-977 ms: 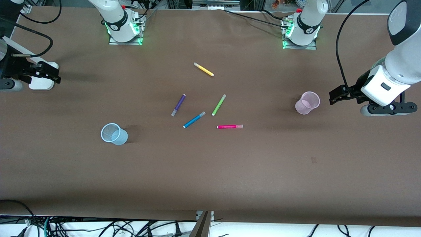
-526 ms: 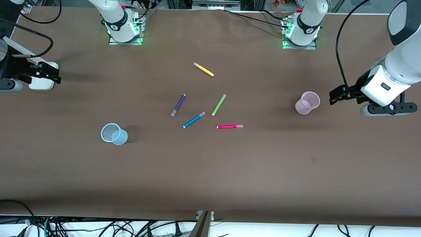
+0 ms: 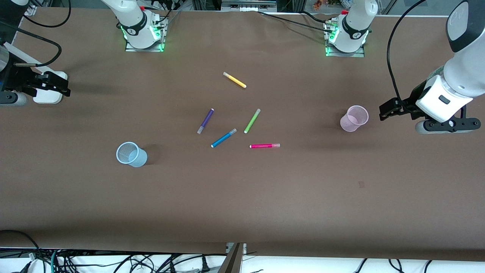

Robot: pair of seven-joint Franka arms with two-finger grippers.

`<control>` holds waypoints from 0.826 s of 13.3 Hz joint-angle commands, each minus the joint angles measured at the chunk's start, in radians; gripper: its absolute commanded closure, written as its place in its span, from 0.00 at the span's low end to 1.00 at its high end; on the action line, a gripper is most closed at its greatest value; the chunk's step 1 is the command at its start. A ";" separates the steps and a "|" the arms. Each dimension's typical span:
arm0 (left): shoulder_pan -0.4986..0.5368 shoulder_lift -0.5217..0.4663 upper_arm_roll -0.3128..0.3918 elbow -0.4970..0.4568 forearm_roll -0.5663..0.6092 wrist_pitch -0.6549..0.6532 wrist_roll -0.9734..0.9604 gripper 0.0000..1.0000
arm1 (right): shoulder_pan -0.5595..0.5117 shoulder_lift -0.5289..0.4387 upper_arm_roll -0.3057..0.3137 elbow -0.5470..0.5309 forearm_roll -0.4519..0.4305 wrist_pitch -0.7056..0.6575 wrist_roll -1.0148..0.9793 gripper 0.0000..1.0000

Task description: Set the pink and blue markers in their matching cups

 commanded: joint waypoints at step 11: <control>-0.024 0.010 -0.035 0.014 -0.012 -0.040 -0.165 0.00 | 0.146 0.294 0.011 0.019 0.025 0.144 0.000 0.00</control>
